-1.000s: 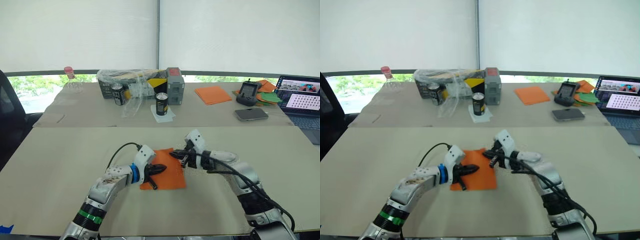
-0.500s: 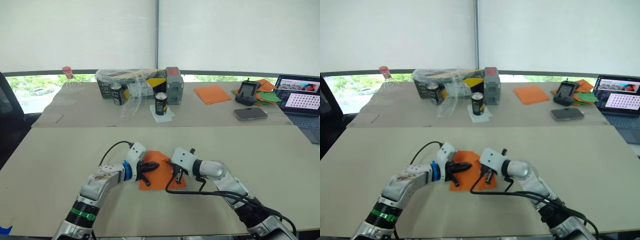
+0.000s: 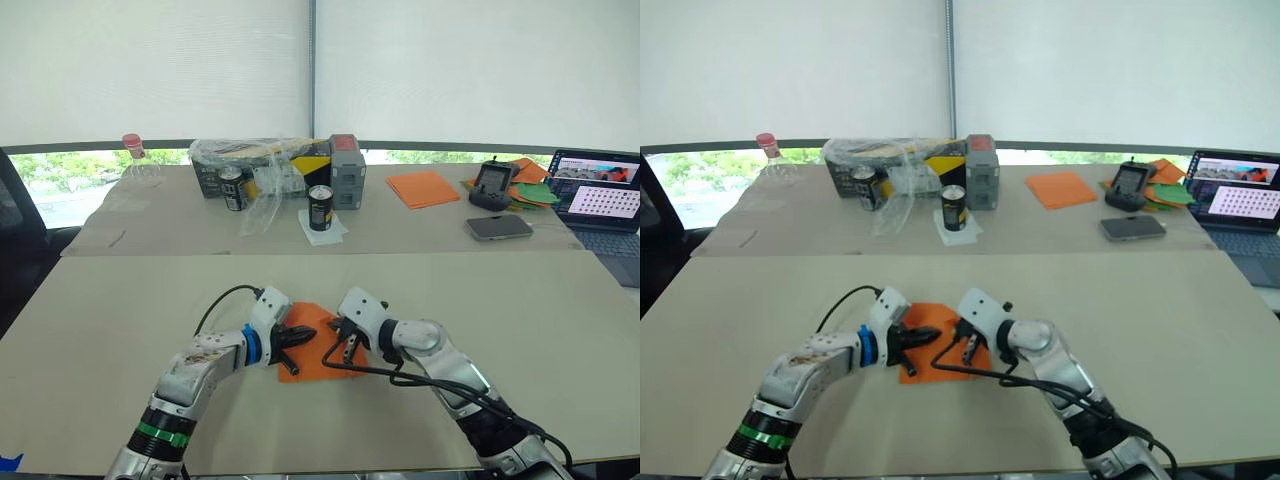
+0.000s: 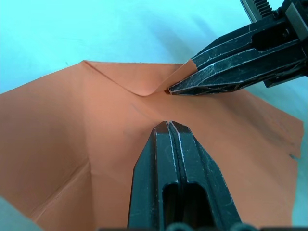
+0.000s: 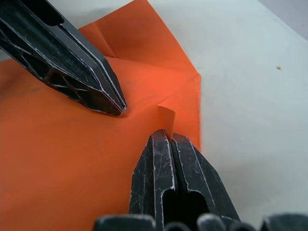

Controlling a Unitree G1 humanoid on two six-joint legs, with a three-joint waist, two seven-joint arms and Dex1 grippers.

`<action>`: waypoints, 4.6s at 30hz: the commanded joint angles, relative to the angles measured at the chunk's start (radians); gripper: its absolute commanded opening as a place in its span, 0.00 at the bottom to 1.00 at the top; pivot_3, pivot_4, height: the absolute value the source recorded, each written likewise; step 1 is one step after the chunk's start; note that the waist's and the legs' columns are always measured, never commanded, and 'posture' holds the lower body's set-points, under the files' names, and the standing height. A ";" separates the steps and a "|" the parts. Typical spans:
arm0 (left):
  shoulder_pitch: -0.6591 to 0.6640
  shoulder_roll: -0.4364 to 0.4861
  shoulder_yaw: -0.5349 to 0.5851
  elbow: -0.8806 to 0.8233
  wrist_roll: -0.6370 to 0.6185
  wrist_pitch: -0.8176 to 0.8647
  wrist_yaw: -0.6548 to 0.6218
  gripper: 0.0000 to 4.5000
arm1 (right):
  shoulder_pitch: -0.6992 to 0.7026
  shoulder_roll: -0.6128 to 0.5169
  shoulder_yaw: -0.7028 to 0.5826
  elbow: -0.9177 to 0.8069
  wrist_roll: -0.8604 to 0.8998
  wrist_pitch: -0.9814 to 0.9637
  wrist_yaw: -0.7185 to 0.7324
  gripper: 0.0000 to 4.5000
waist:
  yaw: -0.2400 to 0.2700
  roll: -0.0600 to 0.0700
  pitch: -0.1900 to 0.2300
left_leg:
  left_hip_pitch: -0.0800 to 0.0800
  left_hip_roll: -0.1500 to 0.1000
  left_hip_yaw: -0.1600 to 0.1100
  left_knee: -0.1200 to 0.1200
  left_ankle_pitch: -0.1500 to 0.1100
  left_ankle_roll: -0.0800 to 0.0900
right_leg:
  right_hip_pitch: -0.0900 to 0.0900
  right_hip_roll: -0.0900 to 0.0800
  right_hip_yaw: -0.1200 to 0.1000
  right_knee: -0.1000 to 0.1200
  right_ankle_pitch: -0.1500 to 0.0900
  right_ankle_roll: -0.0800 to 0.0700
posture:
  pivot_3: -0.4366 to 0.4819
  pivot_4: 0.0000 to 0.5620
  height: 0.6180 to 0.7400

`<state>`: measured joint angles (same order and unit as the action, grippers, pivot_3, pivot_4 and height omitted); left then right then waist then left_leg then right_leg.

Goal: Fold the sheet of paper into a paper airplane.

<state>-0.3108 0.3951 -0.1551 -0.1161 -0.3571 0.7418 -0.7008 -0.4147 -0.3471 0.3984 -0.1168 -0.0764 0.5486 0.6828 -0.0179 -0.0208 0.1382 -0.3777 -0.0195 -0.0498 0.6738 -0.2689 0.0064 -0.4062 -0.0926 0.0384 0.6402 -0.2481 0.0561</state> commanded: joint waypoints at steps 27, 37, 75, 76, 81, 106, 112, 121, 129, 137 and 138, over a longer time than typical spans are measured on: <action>-0.136 -0.067 0.038 0.085 0.022 -0.058 0.054 0.00 | 0.021 0.100 0.074 0.078 0.011 0.150 0.016 0.00 | -0.028 -0.001 -0.001 | 0.008 0.001 0.000 -0.009 0.000 0.000 | 0.002 0.002 0.001 0.000 0.000 -0.001 | 0.48 0.27 1.00; -0.141 -0.040 -0.159 0.174 0.219 -0.184 0.033 0.00 | 0.034 0.066 0.079 0.063 -0.009 0.137 0.013 0.00 | -0.023 -0.002 -0.003 | 0.010 0.000 0.000 -0.010 0.000 0.000 | 0.003 0.001 0.002 -0.001 0.000 -0.001 | 0.48 0.27 1.00; -0.105 -0.054 -0.122 0.203 0.228 -0.186 0.008 0.00 | 0.041 0.023 -0.108 0.059 0.127 0.090 -0.020 0.01 | 0.002 -0.002 -0.003 | 0.007 -0.001 0.001 -0.010 0.000 0.000 | 0.003 0.000 0.002 -0.004 0.000 -0.001 | 0.48 0.27 1.00; -0.105 -0.055 -0.121 0.205 0.227 -0.187 0.008 0.00 | 0.056 0.017 -0.112 0.054 0.127 0.097 -0.025 0.01 | 0.002 -0.002 -0.003 | 0.007 -0.001 0.000 -0.010 0.000 0.000 | 0.003 0.001 0.002 -0.004 0.000 -0.001 | 0.48 0.27 1.00; -0.108 -0.055 -0.120 0.215 0.228 -0.194 0.006 0.00 | 0.134 -0.029 -0.148 0.006 0.140 0.126 -0.033 0.01 | 0.006 -0.002 -0.003 | 0.008 -0.001 0.000 -0.010 0.000 0.000 | 0.005 0.000 0.002 -0.005 0.000 -0.001 | 0.48 0.27 1.00; -0.112 -0.053 -0.117 0.228 0.232 -0.209 -0.004 0.00 | 0.068 -0.053 -0.110 -0.047 0.152 -0.017 -0.032 0.01 | 0.005 -0.002 -0.003 | 0.014 0.000 -0.002 -0.010 -0.001 0.001 | 0.016 0.001 -0.001 -0.012 -0.001 0.000 | 0.48 0.27 1.00; -0.098 -0.046 -0.108 0.207 0.230 -0.198 0.001 0.00 | 0.073 -0.017 -0.021 0.050 0.101 -0.101 -0.015 0.01 | 0.004 -0.002 -0.003 | 0.013 -0.001 -0.001 -0.010 -0.001 0.001 | 0.015 0.000 0.000 -0.012 -0.001 0.000 | 0.48 0.27 1.00; -0.038 -0.042 0.038 0.039 0.125 -0.058 0.054 0.00 | 0.043 -0.020 0.042 0.128 0.062 -0.040 0.042 0.01 | -0.009 -0.002 -0.003 | 0.016 0.001 -0.002 -0.012 -0.001 0.001 | 0.016 0.002 0.000 -0.011 -0.001 0.000 | 0.48 0.27 1.00; 0.013 0.043 0.464 -0.232 -0.183 0.354 0.128 0.00 | -0.017 0.007 0.068 0.228 0.062 -0.039 0.091 0.01 | -0.026 -0.002 -0.002 | 0.018 0.001 -0.003 -0.013 -0.001 0.001 | 0.017 0.002 0.000 -0.010 -0.001 0.000 | 0.48 0.27 1.00; 0.036 -0.071 0.594 -0.278 -0.286 0.510 0.290 0.40 | -0.058 0.046 0.086 0.281 0.051 -0.055 0.119 0.00 | -0.023 -0.004 -0.003 | 0.023 0.001 -0.002 -0.015 -0.001 0.000 | 0.019 0.001 0.000 -0.010 -0.001 0.000 | 0.48 0.27 1.00; 0.035 -0.098 0.586 -0.275 -0.284 0.506 0.312 0.40 | -0.059 0.048 0.084 0.282 0.049 -0.054 0.121 0.00 | -0.023 -0.004 -0.003 | 0.023 0.001 -0.002 -0.015 -0.002 0.000 | 0.020 0.001 0.001 -0.010 -0.001 0.000 | 0.48 0.27 1.00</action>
<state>-0.2630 0.3117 0.4324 -0.3587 -0.6171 1.2452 -0.4163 -0.5074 -0.3004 0.4142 0.0973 0.0020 0.4602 0.7840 -0.0407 -0.0249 0.1348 -0.3548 -0.0186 -0.0521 0.6584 -0.2708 0.0053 -0.3867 -0.0916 0.0394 0.6299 -0.2489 0.0558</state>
